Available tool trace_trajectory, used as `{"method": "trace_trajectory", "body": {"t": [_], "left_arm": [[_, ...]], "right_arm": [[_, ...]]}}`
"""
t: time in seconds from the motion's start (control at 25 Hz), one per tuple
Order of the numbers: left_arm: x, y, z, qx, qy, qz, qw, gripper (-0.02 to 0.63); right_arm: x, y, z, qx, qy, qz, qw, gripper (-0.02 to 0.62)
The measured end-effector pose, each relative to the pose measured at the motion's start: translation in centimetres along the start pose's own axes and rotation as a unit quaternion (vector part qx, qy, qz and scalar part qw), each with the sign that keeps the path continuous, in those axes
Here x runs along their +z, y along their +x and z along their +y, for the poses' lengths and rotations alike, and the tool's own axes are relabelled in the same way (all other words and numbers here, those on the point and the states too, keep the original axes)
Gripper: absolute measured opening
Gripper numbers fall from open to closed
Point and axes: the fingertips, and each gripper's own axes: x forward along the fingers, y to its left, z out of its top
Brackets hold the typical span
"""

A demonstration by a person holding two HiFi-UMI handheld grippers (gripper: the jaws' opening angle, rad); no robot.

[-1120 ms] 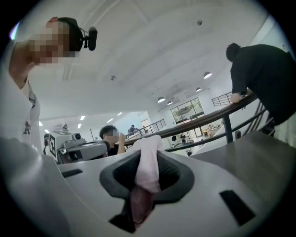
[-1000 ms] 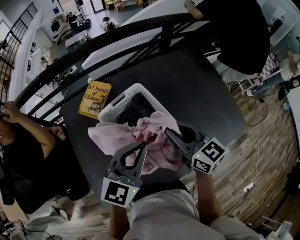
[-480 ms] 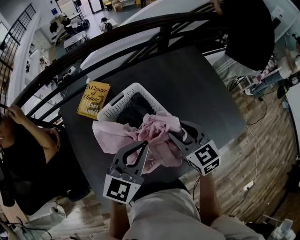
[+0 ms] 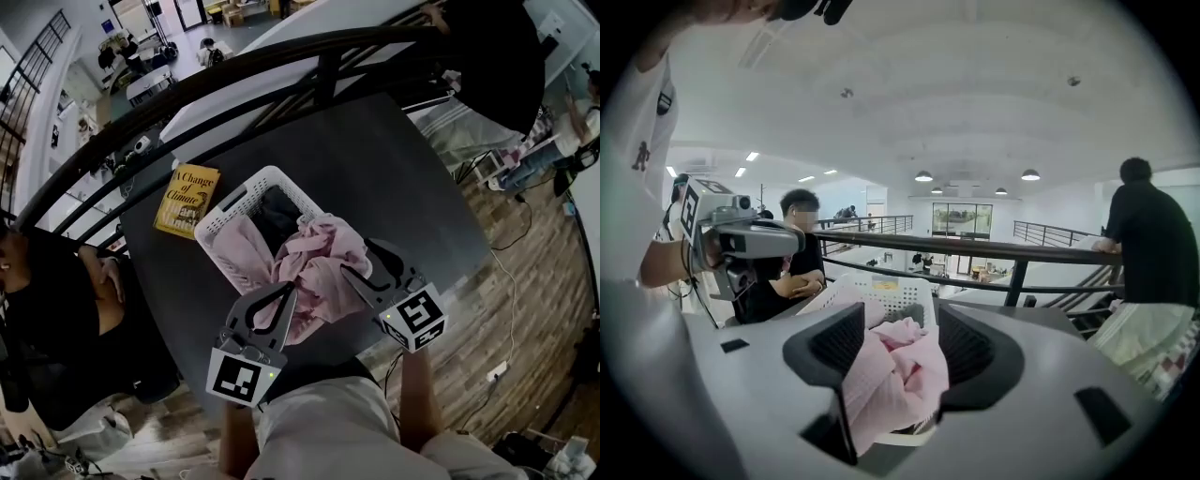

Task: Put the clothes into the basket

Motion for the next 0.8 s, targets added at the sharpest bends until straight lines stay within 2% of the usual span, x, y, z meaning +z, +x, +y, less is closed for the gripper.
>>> {"method": "trace_trajectory", "body": {"t": [0.2, 0.32, 0.48, 0.52, 0.64, 0.8], "left_arm": [[0.2, -0.4, -0.4, 0.001, 0.0, -0.007, 1.0, 0.002], [0.5, -0.8, -0.2, 0.008, -0.011, -0.014, 0.9998, 0.002], [1.1, -1.7, 0.3, 0.021, -0.022, -0.027, 0.9992, 0.002], [1.3, -1.9, 0.3, 0.024, -0.024, -0.032, 0.9989, 0.002], [1.7, -2.9, 0.7, 0.032, -0.034, -0.043, 0.998, 0.002], [1.6, -4.0, 1.3, 0.04, -0.046, -0.056, 0.9966, 0.002]], "right_arm": [[1.2, -0.1, 1.8, 0.031, 0.015, -0.035, 0.999, 0.241], [3.1, -0.2, 3.1, 0.059, 0.022, -0.072, 0.995, 0.231], [5.7, -1.2, 4.7, 0.109, 0.053, -0.138, 0.983, 0.066], [6.2, -1.5, 5.0, 0.119, 0.061, -0.151, 0.979, 0.045], [7.0, -2.1, 5.7, 0.139, 0.075, -0.172, 0.972, 0.017], [7.3, -2.3, 6.5, 0.149, 0.085, -0.191, 0.967, 0.015]]}}
